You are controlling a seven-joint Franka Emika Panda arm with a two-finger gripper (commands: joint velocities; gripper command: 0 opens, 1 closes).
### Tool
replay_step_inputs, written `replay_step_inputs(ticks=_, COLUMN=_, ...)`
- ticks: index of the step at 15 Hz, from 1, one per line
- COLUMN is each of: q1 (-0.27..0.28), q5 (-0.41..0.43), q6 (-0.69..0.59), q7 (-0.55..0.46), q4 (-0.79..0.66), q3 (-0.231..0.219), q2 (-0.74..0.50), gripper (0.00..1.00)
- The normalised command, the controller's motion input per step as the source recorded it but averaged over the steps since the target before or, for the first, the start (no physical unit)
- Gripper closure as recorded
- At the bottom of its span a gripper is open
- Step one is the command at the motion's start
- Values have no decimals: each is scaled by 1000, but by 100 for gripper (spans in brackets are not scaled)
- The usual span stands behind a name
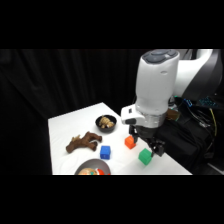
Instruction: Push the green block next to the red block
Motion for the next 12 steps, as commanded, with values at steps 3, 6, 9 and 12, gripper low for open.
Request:
replay_step_inputs(ticks=3, q1=135, q5=-184, q6=286, q7=339, q4=-221, q3=57, q2=-37, gripper=0)
replay_step_inputs(ticks=6, q1=102, q5=-169, q6=283, q7=304, q4=-92, q3=18, q2=105, gripper=0)
replay_step_inputs(ticks=9, q1=108, q5=-158, q6=281, q7=275, q4=3, q3=-19, q2=200, gripper=0)
replay_step_inputs(ticks=12, q1=155, q5=-167, q6=252, q7=261, q4=73, q3=-77, q2=233, gripper=0)
